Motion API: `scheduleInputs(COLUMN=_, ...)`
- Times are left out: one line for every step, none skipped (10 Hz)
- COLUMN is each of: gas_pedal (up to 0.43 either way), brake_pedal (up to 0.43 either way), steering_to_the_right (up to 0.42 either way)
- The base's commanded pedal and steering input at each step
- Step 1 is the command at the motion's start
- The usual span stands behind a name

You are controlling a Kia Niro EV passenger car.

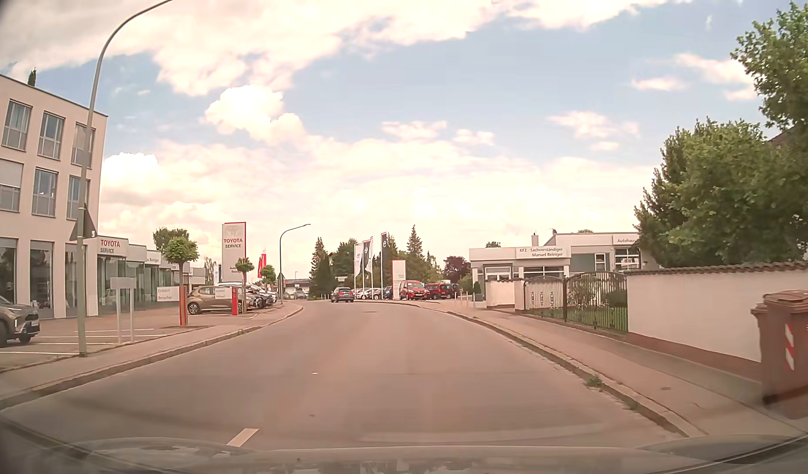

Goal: Follow the waypoints while adhering to traffic rules and regulations

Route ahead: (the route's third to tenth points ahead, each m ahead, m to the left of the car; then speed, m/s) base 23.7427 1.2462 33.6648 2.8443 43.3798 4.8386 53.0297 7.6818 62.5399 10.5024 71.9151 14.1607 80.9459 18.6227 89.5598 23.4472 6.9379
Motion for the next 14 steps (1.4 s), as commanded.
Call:
scheduleInputs(gas_pedal=0.260, brake_pedal=0.018, steering_to_the_right=-0.012)
scheduleInputs(gas_pedal=0.260, brake_pedal=0.024, steering_to_the_right=-0.011)
scheduleInputs(gas_pedal=0.260, brake_pedal=0.018, steering_to_the_right=-0.011)
scheduleInputs(gas_pedal=0.248, brake_pedal=0.024, steering_to_the_right=-0.012)
scheduleInputs(gas_pedal=0.248, brake_pedal=0.024, steering_to_the_right=-0.013)
scheduleInputs(gas_pedal=0.248, brake_pedal=0.024, steering_to_the_right=-0.014)
scheduleInputs(gas_pedal=0.248, brake_pedal=0.018, steering_to_the_right=-0.015)
scheduleInputs(gas_pedal=0.248, brake_pedal=0.018, steering_to_the_right=-0.016)
scheduleInputs(gas_pedal=0.248, brake_pedal=0.018, steering_to_the_right=-0.018)
scheduleInputs(gas_pedal=0.248, brake_pedal=0.018, steering_to_the_right=-0.020)
scheduleInputs(gas_pedal=0.248, brake_pedal=0.024, steering_to_the_right=-0.021)
scheduleInputs(gas_pedal=0.248, brake_pedal=0.024, steering_to_the_right=-0.023)
scheduleInputs(gas_pedal=0.248, brake_pedal=0.018, steering_to_the_right=-0.025)
scheduleInputs(gas_pedal=0.240, brake_pedal=0.024, steering_to_the_right=-0.026)
